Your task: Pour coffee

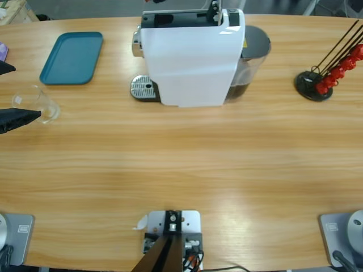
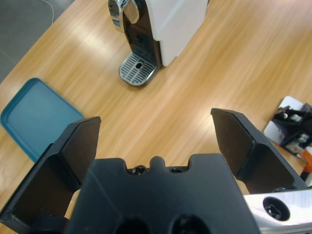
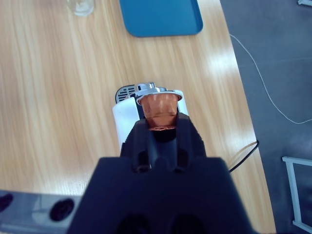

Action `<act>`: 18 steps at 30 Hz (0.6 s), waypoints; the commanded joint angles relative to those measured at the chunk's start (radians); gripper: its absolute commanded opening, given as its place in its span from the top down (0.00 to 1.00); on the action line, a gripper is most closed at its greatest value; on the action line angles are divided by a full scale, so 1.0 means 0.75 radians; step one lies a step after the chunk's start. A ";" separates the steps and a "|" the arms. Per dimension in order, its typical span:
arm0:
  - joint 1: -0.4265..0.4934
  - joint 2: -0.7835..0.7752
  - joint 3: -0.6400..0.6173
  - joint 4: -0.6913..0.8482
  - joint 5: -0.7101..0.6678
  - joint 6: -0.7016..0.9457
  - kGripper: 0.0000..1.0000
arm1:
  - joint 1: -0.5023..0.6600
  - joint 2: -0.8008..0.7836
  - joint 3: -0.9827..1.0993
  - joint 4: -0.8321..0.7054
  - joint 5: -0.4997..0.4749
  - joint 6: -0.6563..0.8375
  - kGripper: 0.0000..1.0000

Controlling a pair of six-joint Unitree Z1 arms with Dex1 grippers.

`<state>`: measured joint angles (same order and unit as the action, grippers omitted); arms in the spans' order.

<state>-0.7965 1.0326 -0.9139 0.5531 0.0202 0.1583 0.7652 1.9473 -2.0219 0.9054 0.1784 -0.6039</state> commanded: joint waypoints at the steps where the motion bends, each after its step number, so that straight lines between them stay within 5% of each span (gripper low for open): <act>1: 0.015 0.012 0.051 0.001 0.012 -0.023 0.00 | -0.008 0.108 0.027 -0.005 -0.027 -0.040 1.00; 18: 0.050 -0.002 0.059 -0.003 0.010 -0.023 0.00 | -0.008 0.143 0.057 -0.004 -0.111 -0.103 1.00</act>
<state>-0.7719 1.0327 -0.9070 0.5531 0.0202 0.1583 0.7652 1.9978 -2.0124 0.9054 0.1152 -0.6656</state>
